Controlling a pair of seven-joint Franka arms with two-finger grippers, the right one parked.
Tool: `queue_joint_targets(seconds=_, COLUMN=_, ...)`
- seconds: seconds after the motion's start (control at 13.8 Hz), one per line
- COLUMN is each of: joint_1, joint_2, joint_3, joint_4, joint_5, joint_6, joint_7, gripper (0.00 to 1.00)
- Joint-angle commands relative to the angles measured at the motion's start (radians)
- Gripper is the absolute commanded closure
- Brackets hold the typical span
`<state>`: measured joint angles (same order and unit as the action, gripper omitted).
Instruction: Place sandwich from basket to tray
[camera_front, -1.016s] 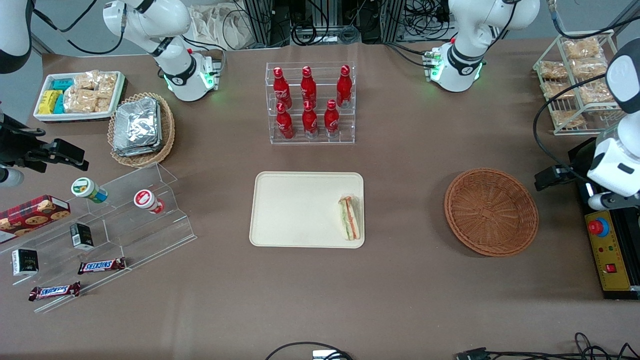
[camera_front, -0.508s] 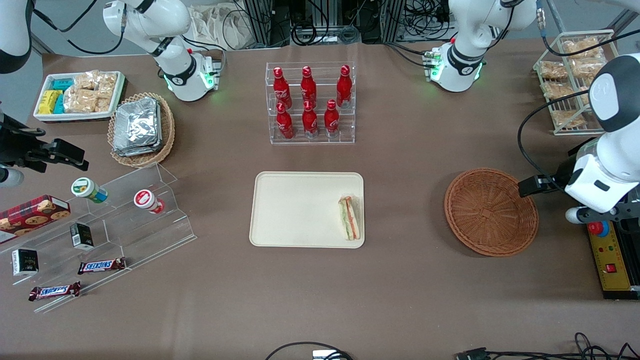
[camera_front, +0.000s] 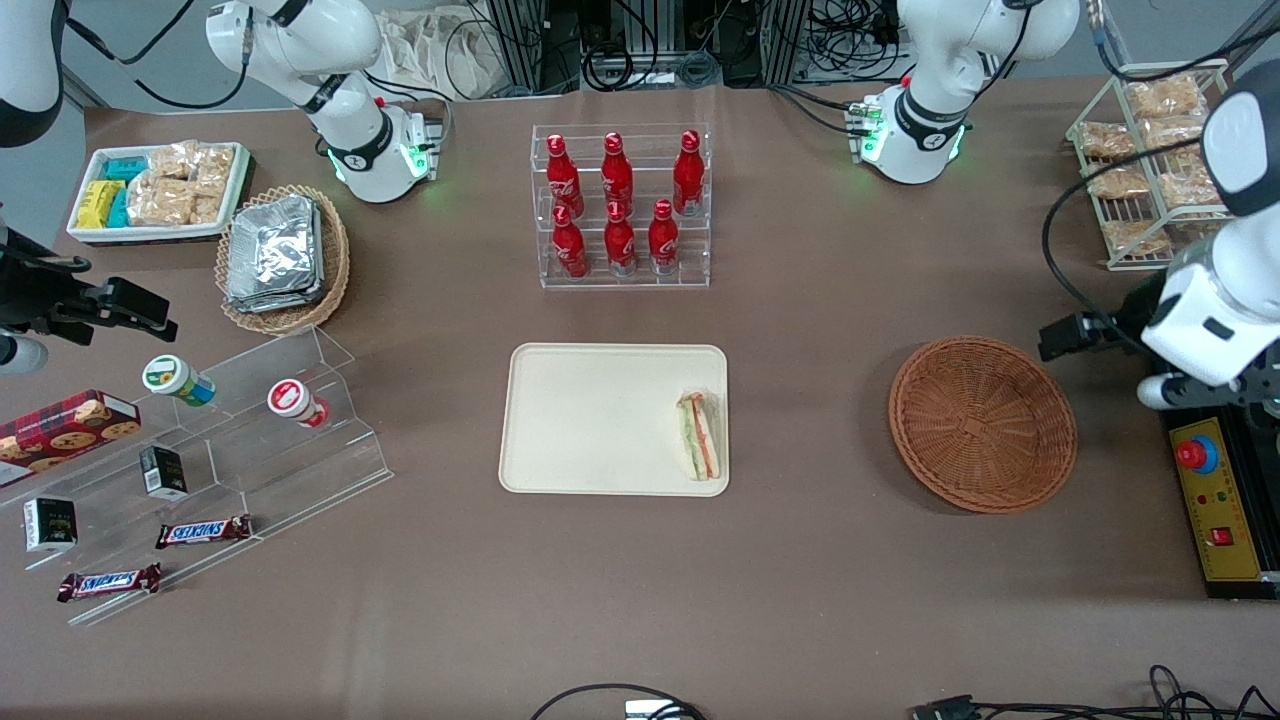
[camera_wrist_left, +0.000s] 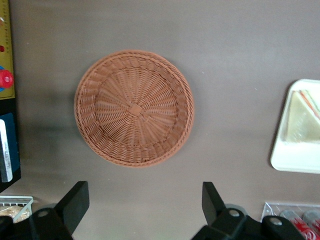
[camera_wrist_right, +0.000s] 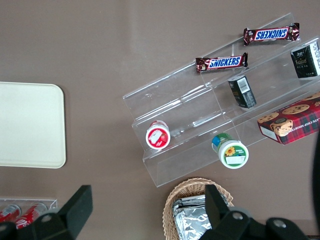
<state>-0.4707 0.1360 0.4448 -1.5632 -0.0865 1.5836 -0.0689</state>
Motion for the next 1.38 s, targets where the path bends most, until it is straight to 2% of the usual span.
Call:
queue_joint_targets(seconds=0.0, joint_1=-0.016, joint_2=-0.045, joint_3=-0.065, joint_4=-0.023, joint_5=0.062, joint_6=0.003, joint_7=-0.008, gripper=0.0)
queue_joint_targets(seconds=0.07, joint_1=0.035, joint_2=-0.07, joint_3=-0.143, joint_4=-0.023, joint_5=0.112, joint_6=0.003, joint_7=-0.014, gripper=0.0)
queue_joint_targets(seconds=0.22, joint_1=0.269, joint_2=-0.072, joint_3=-0.374, joint_4=-0.009, joint_5=0.126, joint_6=0.001, joint_7=-0.005, gripper=0.0)
queue_joint_targets(seconds=0.29, joint_1=0.349, joint_2=-0.066, joint_3=-0.452, joint_4=-0.009, joint_5=0.126, joint_6=0.009, joint_7=-0.005, gripper=0.0)
queue_joint_targets(seconds=0.94, joint_1=0.444, joint_2=-0.059, joint_3=-0.457, joint_4=-0.009, joint_5=0.11, joint_6=-0.016, joint_7=0.001, gripper=0.0)
queue_joint_targets(seconds=1.16, joint_1=0.498, joint_2=-0.015, joint_3=-0.457, joint_4=0.021, joint_5=0.108, joint_6=-0.008, joint_7=0.003, gripper=0.0)
queue_joint_targets(seconds=1.31, joint_1=0.53, joint_2=0.025, joint_3=-0.456, joint_4=0.089, joint_5=0.038, joint_6=-0.025, joint_7=-0.008, gripper=0.0)
